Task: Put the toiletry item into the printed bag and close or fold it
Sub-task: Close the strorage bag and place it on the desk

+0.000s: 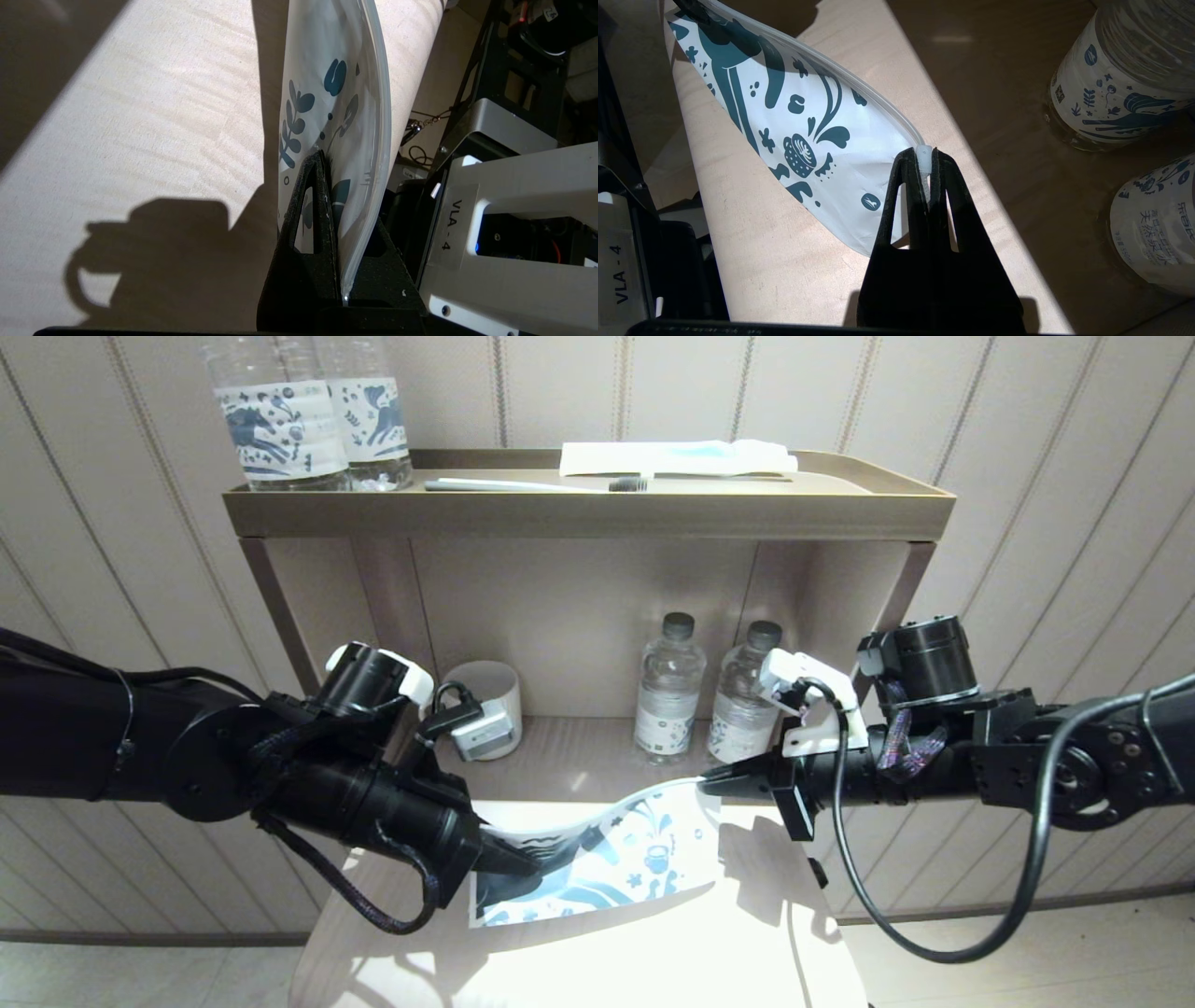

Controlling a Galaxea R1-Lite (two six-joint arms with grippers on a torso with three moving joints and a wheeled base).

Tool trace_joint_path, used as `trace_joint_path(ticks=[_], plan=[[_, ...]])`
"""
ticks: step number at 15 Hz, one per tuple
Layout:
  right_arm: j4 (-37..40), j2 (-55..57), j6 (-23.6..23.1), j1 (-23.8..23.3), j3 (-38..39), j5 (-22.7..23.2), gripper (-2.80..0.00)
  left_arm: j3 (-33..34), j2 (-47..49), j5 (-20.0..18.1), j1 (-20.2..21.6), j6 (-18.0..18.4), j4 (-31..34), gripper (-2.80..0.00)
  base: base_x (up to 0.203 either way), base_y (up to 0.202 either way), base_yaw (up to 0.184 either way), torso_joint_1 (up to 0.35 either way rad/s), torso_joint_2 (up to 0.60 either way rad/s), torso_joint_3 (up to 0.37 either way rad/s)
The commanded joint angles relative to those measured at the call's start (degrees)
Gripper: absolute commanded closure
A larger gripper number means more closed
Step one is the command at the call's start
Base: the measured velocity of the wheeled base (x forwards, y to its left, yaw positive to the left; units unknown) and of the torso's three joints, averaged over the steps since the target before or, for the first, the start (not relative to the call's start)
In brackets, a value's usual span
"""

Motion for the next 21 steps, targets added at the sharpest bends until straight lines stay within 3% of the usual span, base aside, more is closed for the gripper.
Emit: trace_joint_path(ticks=[1, 4, 5, 6, 12, 18, 19, 20, 21], plan=[[-0.1, 0.3, -0.1, 0.0, 0.0, 0.1, 0.0, -0.1, 0.5, -0.2, 0.0, 0.1, 0.0, 0.0, 0.0, 0.0, 0.0, 0.0, 0.0, 0.0], [-0.2, 0.3, -0.1, 0.0, 0.0, 0.0, 0.0, 0.8, 1.6, -0.2, 0.0, 0.1, -0.5, 0.0, 0.0, 0.0, 0.0, 0.0, 0.0, 0.0], [-0.3, 0.4, -0.2, 0.0, 0.1, 0.0, -2.8, 0.8, 1.7, -0.1, 0.0, 0.1, -0.7, 0.0, 0.0, 0.0, 0.0, 0.0, 0.0, 0.0], [-0.3, 0.3, -0.3, 0.0, 0.1, -0.1, -2.8, 0.7, 1.7, 0.1, 0.0, -0.1, -0.7, -2.8, 0.0, 0.0, 0.0, 0.0, 0.0, 0.0], [-0.3, 0.0, -0.8, -0.7, -0.7, -0.2, -2.8, 0.0, -2.1, 0.7, 0.3, -0.5, -0.7, -2.8, 0.0, 0.0, 0.0, 0.0, 0.0, 0.0], [-0.1, -6.3, -0.7, -0.3, 0.5, 0.3, -2.8, 1.7, -13.1, 1.1, 1.0, -1.8, 0.6, -2.8, 0.0, 0.0, 0.0, 0.0, 0.0, 0.0], [0.0, -7.5, -0.6, -0.1, 0.6, 0.4, -2.8, 2.7, -15.3, 2.0, 1.0, -2.2, 1.1, 0.0, 0.0, 0.0, 0.0, 0.0, 0.0, 0.0], [-0.2, -8.7, -0.6, -0.1, 1.2, 0.3, 0.0, 3.9, -17.4, 3.3, 1.0, -2.7, 1.3, 0.0, 0.0, 0.0, 0.0, 0.0, 0.0, 0.0], [-0.3, -9.7, -0.6, 0.0, 1.7, 0.3, 0.0, 5.0, -19.3, 4.6, 1.0, -3.2, 1.3, 0.0, 0.0, 0.0, 0.0, 0.0, 0.0, 0.0]])
